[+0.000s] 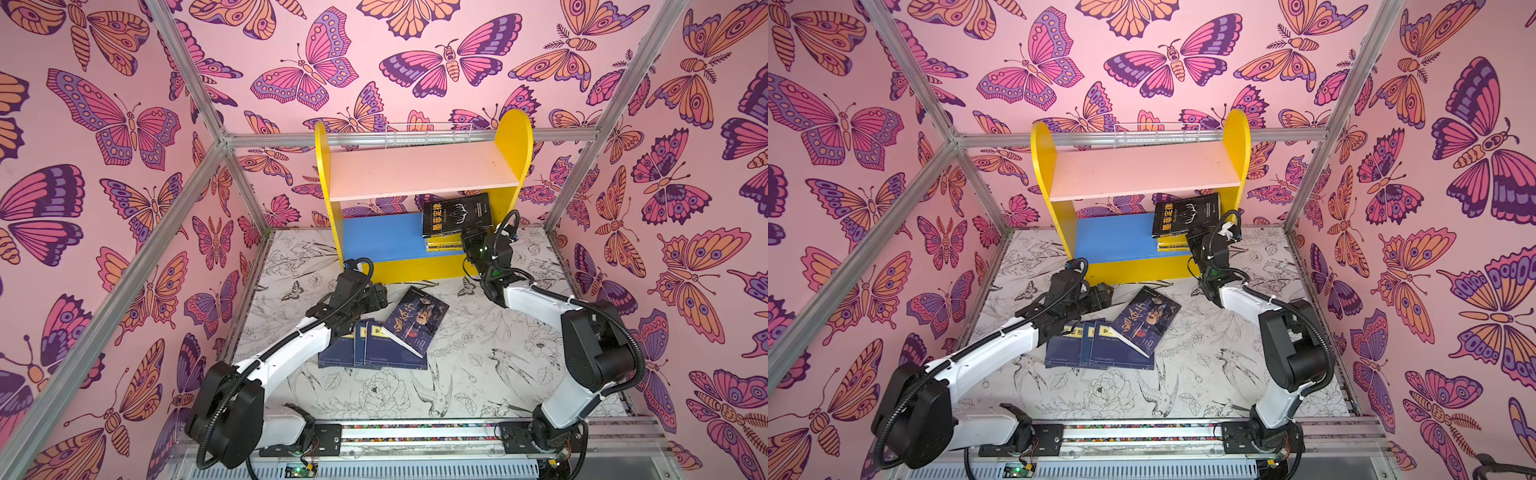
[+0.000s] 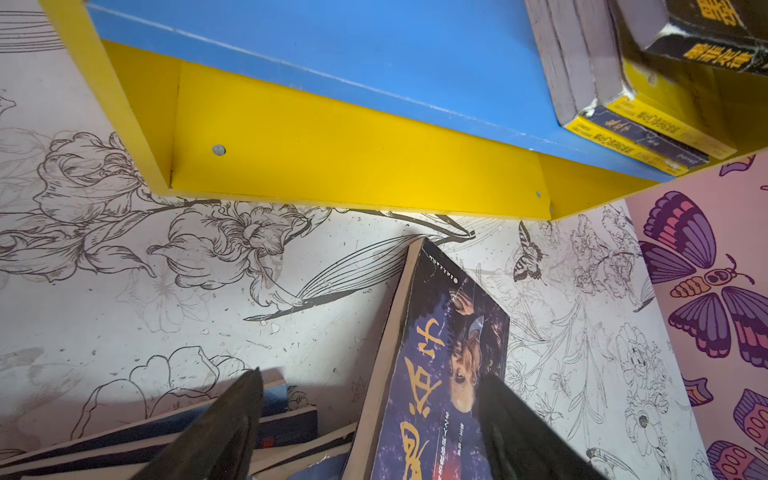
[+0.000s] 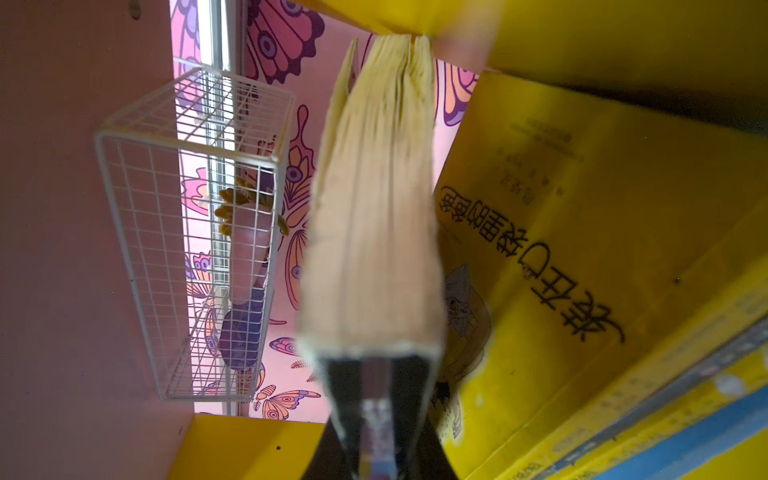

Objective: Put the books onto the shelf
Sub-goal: 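Lift the black book with the right gripper onto the blue shelf stack, then lay the black book flat on the stack and open the right gripper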

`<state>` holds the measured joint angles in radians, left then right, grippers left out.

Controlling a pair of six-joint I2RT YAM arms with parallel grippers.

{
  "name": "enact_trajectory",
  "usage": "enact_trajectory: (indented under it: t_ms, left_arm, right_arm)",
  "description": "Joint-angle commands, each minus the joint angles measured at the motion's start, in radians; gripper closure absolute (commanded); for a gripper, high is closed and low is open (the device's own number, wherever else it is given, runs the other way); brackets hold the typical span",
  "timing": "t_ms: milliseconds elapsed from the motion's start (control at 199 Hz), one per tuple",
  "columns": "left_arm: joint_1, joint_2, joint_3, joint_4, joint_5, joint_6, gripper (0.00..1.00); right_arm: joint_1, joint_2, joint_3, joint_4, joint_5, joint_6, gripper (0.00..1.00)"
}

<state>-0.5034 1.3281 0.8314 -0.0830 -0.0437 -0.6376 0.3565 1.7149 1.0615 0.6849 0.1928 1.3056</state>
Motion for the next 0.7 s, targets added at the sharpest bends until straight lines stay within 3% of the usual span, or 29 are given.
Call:
enact_trajectory:
  t_ms: [0,251,276,331,422,542,693]
  left_arm:
    - [-0.004,0.011,-0.017,-0.013,0.005,0.007,0.17]
    - [-0.006,0.025,-0.018,-0.012,0.005,0.006,0.17]
    - [-0.006,0.025,-0.019,-0.013,0.005,0.005,0.17]
    - [-0.006,0.023,-0.021,-0.014,0.007,0.004,0.17]
    - [-0.006,0.02,-0.022,-0.014,0.005,0.004,0.17]
    - [-0.006,0.021,-0.02,-0.014,0.005,0.004,0.17]
    - [-0.006,0.029,-0.012,-0.014,0.004,0.004,0.17]
  right_arm:
    - [-0.005,-0.04,0.044,-0.003,0.054,0.014,1.0]
    - [-0.023,-0.059,0.038,-0.116,0.057,0.05,1.0]
    - [-0.026,-0.061,0.039,-0.13,0.057,0.059,0.95]
    - [-0.034,-0.068,0.047,-0.17,0.057,0.083,0.74]
    - [-0.05,-0.085,0.08,-0.268,0.044,0.095,0.57]
    - [-0.059,-0.111,0.151,-0.46,0.041,0.087,0.48]
    - [-0.068,-0.098,0.236,-0.649,-0.003,0.08,0.46]
